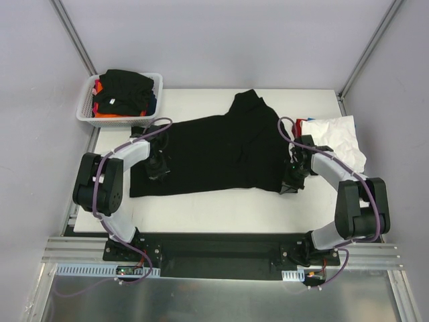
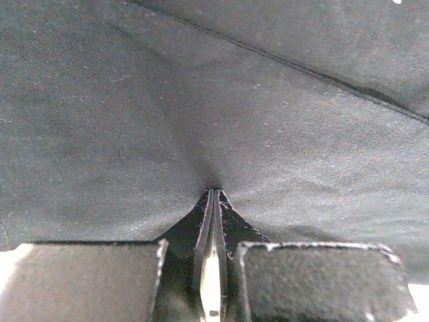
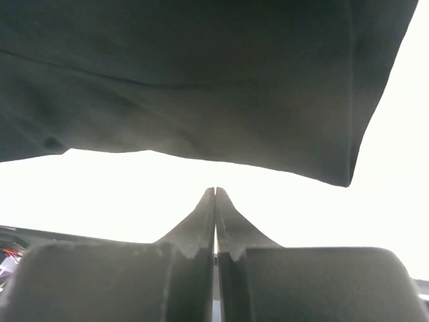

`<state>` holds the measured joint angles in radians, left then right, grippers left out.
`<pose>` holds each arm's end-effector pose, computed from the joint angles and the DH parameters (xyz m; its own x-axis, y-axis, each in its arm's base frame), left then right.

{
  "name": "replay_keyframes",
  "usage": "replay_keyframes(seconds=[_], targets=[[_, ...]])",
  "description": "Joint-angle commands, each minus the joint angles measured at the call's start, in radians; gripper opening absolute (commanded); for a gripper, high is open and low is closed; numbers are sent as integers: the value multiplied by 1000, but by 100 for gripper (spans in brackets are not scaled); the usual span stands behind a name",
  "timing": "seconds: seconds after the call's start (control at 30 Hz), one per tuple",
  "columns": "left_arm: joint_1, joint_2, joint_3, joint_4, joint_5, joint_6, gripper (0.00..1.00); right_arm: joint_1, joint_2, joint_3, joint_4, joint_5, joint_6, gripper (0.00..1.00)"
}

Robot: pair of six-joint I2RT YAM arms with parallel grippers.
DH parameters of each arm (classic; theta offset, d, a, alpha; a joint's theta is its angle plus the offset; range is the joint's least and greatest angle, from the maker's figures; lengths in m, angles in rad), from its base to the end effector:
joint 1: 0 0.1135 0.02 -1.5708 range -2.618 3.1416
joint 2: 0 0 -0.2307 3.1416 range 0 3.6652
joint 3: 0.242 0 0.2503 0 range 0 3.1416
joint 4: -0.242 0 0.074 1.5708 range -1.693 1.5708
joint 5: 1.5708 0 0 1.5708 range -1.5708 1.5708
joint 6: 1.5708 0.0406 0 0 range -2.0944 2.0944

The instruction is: Fold and stack the t-shirts

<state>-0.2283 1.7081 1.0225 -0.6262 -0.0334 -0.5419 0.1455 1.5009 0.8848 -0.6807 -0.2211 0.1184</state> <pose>0.2993 -0.0682 0.1238 -0.9190 -0.3157 -0.2361 -0.2990 0.9485 -0.1044 0.2635 0.0476 0.1428 -0.9695 -0.0256 -0.2438 -0.0862 0.9665 0.2416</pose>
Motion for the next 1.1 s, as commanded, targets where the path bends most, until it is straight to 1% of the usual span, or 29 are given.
replay_keyframes(seconds=[0.0, 0.1, 0.2, 0.27, 0.3, 0.37, 0.43, 0.5, 0.73, 0.93, 1.07], targets=[[30, -18, -99, -63, 64, -55, 0, -20, -47, -43, -45, 8, -3, 1], [33, -38, -121, -63, 64, -50, 0, -26, -59, -55, -33, 6, -2, 1], [35, -47, -128, -66, 56, -41, 0, -37, -45, -14, -19, -1, -20, 1], [35, -47, -127, -69, 58, -35, 0, -49, -15, 61, -26, 17, -48, 1], [37, -47, -127, -69, 58, -33, 0, -55, 33, 84, -31, 22, -60, 1], [37, -45, -122, -70, 59, -33, 0, -79, 76, 133, -31, 26, -80, 1], [37, -44, -116, -70, 59, -32, 0, -113, 131, 152, -13, 8, -72, 1], [37, -44, -113, -73, 59, -32, 0, -127, 147, 167, 7, -7, -40, 1], [37, -33, -96, -81, 63, -30, 0, -121, 229, 261, 62, -70, 9, 1], [37, -15, -65, -89, 58, -16, 0, -89, 278, 391, 33, -86, 18, 1], [37, 11, -45, -95, 61, -10, 0, -78, 320, 396, 32, -92, 26, 1]])
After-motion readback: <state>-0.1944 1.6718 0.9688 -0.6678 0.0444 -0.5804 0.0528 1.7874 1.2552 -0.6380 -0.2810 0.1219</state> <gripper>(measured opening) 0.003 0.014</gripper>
